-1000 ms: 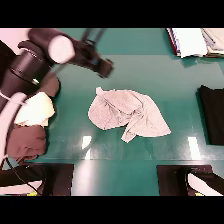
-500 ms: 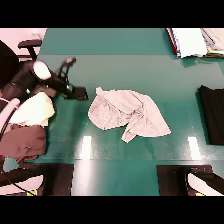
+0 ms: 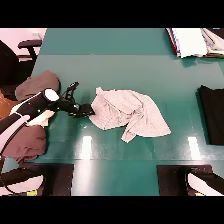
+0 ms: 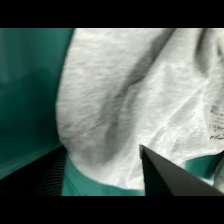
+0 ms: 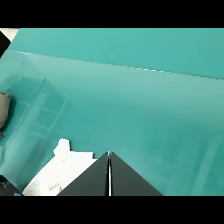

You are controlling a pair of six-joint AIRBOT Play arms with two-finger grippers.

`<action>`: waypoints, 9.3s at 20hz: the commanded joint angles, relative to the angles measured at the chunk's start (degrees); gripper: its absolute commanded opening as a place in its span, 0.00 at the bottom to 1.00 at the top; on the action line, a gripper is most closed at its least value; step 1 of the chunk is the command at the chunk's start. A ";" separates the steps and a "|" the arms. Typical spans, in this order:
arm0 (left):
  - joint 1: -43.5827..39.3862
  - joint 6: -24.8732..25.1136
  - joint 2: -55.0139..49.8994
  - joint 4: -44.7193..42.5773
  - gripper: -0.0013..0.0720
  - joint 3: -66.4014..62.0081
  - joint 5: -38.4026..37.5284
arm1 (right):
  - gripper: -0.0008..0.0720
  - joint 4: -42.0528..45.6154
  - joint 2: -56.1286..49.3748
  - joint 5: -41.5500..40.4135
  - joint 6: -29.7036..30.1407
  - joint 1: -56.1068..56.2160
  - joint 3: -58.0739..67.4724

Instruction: Fold the shirts.

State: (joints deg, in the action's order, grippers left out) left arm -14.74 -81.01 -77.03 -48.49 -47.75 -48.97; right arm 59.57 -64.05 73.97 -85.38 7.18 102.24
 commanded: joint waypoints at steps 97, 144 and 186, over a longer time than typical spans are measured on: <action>13.20 -1.16 8.52 -12.13 0.76 7.89 -3.41 | 0.57 1.42 -5.88 4.13 5.05 -10.56 -37.09; 11.32 -1.46 14.75 -23.10 0.05 -64.32 -32.17 | 0.03 9.79 -3.69 26.58 -7.26 -13.57 9.90; 11.28 1.07 4.76 -9.77 0.68 2.75 -3.45 | 0.57 -2.89 0.35 10.25 2.97 -15.96 -42.38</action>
State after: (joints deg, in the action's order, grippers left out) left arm -1.89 -80.20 -72.34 -58.78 -45.50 -54.13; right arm 56.62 -64.27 83.77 -82.37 -8.75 60.10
